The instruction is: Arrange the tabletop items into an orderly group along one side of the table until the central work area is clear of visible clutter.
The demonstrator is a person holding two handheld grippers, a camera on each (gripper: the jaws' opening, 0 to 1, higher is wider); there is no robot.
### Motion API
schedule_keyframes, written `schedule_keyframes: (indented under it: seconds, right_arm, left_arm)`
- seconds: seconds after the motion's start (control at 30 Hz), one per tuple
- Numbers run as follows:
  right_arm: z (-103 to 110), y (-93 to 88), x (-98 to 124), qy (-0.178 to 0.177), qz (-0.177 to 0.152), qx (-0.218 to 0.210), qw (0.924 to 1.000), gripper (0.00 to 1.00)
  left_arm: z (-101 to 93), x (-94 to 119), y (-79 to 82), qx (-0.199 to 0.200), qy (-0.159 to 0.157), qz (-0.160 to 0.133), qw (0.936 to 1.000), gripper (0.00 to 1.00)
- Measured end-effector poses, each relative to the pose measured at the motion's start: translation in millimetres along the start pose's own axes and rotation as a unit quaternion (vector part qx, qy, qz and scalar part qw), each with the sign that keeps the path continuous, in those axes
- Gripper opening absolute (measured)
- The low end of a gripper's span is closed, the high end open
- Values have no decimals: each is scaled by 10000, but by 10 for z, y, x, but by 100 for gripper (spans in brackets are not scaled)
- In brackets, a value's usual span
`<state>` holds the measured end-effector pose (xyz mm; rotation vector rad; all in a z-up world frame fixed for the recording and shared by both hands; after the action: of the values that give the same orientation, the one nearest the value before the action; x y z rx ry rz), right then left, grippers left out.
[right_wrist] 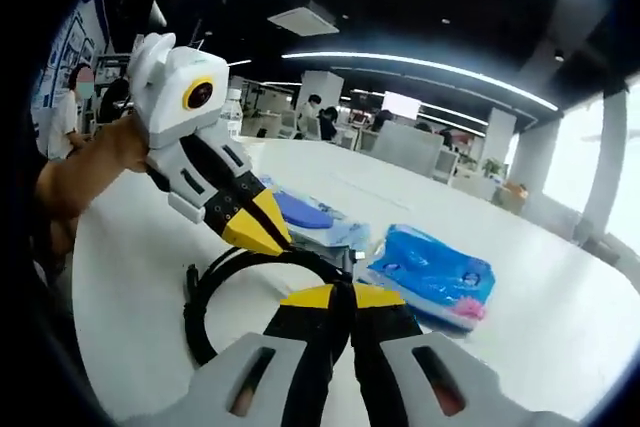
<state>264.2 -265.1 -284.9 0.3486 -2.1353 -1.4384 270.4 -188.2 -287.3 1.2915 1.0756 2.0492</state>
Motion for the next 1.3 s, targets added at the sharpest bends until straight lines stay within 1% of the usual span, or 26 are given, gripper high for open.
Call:
schedule_keyframes:
  seconds: [0.1,0.2,0.27,0.33,0.43,0.7,1.0,1.17,1.23,1.3]
  right_arm:
    - [5,-83,-57,15,87,-16,10000,1]
    - [24,-154,-98,49,183,-25,9998,1]
    - [44,-187,-108,86,227,-44,9997,1]
    - [42,-208,-142,131,258,-43,9996,1]
    - [39,-227,-165,135,287,-38,9995,1]
    - [65,-222,-133,155,219,-112,9996,2]
    - [77,-214,-123,123,237,25,9996,2]
    - [87,-184,-80,178,197,-66,9996,5]
    - [108,-138,-45,240,108,-145,9995,6]
    - [112,-130,-39,275,117,-152,9994,9]
  left_arm:
    - [-41,-50,-52,75,-31,57,10000,2]
    - [-14,-49,-88,189,-69,96,9998,2]
    - [22,-80,-109,219,-87,125,9996,2]
    - [-15,-90,-140,217,-89,153,9996,2]
    - [3,-118,-154,197,-58,191,9996,2]
    - [23,-134,-160,306,-33,113,9995,2]
    - [22,-129,-184,384,-17,70,9992,2]
    - [54,-76,-212,358,59,129,9993,6]
    - [57,-29,-186,359,31,35,9993,7]
    - [48,12,-147,447,-28,-88,9990,8]
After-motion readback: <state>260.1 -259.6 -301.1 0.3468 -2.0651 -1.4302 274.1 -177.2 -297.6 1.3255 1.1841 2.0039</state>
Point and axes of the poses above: the point that each gripper's makers call its tool centre point, and the gripper's own axes: x roughly backward along the fingers, z roughly to its left, y roughly out of its top, the point moved 1 cm from there along x, roughly backward along the fingers, and after that the axes turned 7 degrees about -y, right-handed, at the moved point
